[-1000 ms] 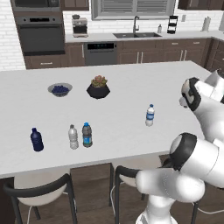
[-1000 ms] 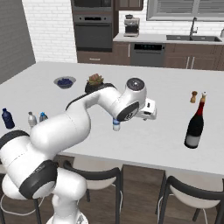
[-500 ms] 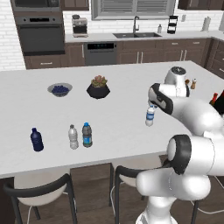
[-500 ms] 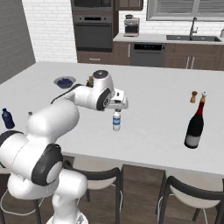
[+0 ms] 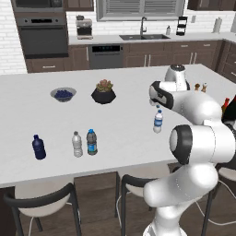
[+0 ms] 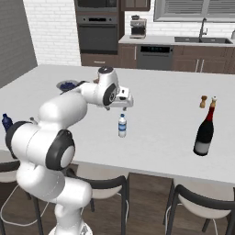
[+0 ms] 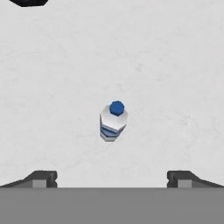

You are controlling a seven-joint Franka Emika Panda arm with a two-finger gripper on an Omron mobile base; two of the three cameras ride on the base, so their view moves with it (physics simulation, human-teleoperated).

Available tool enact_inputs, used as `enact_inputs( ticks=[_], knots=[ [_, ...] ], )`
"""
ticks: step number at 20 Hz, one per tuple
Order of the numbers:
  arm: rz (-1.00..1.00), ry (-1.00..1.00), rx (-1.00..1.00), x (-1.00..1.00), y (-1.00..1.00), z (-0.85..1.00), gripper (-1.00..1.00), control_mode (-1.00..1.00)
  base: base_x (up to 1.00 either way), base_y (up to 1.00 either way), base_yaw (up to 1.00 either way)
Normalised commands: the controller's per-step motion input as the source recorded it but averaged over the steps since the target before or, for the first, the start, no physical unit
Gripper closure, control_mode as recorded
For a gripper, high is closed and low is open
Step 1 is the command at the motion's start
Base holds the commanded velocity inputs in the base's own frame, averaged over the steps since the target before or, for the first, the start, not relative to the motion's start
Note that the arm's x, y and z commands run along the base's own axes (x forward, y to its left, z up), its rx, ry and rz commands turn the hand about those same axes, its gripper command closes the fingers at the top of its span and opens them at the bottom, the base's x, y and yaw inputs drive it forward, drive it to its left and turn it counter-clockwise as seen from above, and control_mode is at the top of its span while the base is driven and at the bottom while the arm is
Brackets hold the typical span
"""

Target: Move the plastic bottles in the middle to the plastics group, and the glass bottles in the middle to the glass group.

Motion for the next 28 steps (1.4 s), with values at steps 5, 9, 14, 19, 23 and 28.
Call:
enact_inputs(
  ticks=[5,9,14,19,23,28],
  knots=[
    [0.00,0.06,0.00,0.00,0.01,-0.38,-1.00,-1.00,0.00,0.00,0.00],
    [0.00,0.01,0.00,0.18,0.08,-0.56,-1.00,-1.00,0.00,0.00,0.00],
    [0.00,-0.02,0.05,0.22,0.00,-0.20,-1.00,-1.00,0.00,0.00,0.00],
    [0.00,-0.10,0.02,0.13,0.00,-0.06,-1.00,-1.00,0.00,0.00,0.00],
    [0.00,-0.09,0.00,0.15,0.00,-0.08,-1.00,-1.00,0.00,0.00,0.00],
    [0.00,-0.01,0.00,0.05,0.00,-0.14,-1.00,-1.00,0.00,0.00,0.00]
  ],
)
